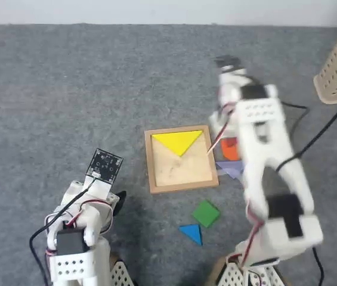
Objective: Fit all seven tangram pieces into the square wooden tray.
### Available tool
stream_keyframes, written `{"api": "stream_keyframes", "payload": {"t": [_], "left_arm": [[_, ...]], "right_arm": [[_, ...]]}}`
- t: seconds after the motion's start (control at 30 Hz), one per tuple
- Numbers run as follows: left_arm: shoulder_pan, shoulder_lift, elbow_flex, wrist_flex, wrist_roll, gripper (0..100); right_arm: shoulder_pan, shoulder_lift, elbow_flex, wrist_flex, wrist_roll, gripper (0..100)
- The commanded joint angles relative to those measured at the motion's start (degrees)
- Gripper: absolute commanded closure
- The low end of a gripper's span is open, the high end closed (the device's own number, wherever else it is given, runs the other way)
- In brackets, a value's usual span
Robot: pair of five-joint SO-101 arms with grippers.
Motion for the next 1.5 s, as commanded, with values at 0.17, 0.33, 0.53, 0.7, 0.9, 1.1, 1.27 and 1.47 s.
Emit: {"api": "stream_keyframes", "payload": {"t": [0.17,0.33,0.53,0.7,0.9,1.1,1.27,1.47], "left_arm": [[0.2,-0.9,-0.5,0.3,-0.4,72],[0.2,-0.9,-0.5,0.3,-0.4,72],[0.2,-0.9,-0.5,0.3,-0.4,72],[0.2,-0.9,-0.5,0.3,-0.4,72],[0.2,-0.9,-0.5,0.3,-0.4,72],[0.2,-0.9,-0.5,0.3,-0.4,72],[0.2,-0.9,-0.5,0.3,-0.4,72],[0.2,-0.9,-0.5,0.3,-0.4,72]], "right_arm": [[-14.0,-4.2,4.3,-10.5,-2.1,99.2],[-19.6,2.0,4.1,-13.6,-3.2,99.2],[-18.5,5.0,4.1,-15.1,-5.0,98.8],[-18.2,5.8,4.1,-14.7,-4.7,98.7],[-18.5,7.4,4.2,-14.6,-4.7,91.7],[-18.5,8.0,4.2,-14.6,-4.9,90.2],[-18.5,7.7,1.3,-9.2,-5.0,90.2],[-18.6,7.7,-4.8,-0.7,-5.2,90.1]]}}
